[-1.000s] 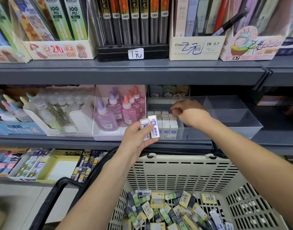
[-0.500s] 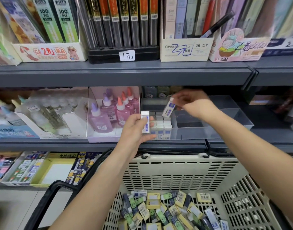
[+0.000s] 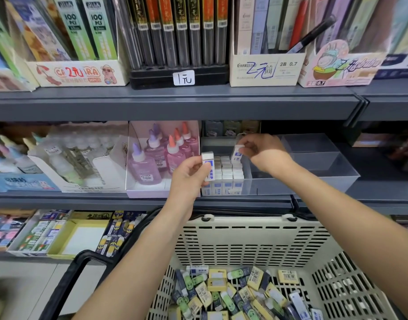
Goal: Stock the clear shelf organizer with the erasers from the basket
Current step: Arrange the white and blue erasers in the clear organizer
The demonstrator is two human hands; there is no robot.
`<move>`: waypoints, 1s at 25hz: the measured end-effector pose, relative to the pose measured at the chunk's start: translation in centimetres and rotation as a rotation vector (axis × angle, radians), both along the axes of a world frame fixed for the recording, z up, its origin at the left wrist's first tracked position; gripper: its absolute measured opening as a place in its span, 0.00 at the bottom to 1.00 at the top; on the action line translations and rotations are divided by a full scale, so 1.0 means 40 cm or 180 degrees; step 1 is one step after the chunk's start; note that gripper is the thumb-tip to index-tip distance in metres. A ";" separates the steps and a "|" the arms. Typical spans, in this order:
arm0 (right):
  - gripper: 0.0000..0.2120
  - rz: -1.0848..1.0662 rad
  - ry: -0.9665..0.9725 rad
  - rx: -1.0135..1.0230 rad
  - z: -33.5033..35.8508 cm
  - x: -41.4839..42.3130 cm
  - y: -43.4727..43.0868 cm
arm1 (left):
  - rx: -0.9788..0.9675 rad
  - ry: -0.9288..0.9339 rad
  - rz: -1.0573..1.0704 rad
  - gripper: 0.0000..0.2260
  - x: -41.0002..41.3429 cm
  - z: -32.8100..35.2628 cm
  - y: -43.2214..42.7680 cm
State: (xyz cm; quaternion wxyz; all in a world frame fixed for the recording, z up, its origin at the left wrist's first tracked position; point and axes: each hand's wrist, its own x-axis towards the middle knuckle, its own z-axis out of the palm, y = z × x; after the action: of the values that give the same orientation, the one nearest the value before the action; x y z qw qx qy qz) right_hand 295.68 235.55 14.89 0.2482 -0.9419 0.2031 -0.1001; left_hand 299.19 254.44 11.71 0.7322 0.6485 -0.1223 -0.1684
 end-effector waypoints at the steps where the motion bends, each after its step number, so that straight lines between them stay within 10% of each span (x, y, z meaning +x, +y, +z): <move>1: 0.07 -0.0002 0.0060 0.0014 -0.005 0.004 0.004 | -0.0010 0.0041 0.0009 0.07 0.001 -0.001 -0.001; 16: 0.09 0.0004 0.0253 -0.0345 -0.028 -0.004 0.006 | 0.0402 -0.0189 0.0002 0.07 -0.014 0.009 -0.028; 20: 0.06 0.0577 -0.0509 0.0943 0.014 -0.061 0.025 | 0.0687 -0.0593 -0.0142 0.05 -0.009 0.023 -0.070; 25: 0.09 0.0311 -0.0479 0.0643 0.027 -0.095 0.000 | 0.1549 -0.1497 -0.0452 0.12 -0.015 0.024 -0.112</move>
State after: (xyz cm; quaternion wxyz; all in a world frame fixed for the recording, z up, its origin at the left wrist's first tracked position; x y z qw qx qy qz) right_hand 291.89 235.56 15.96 0.3610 -0.9106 0.1469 -0.1374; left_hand 298.60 249.94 12.67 0.4942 0.8151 -0.2888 -0.0891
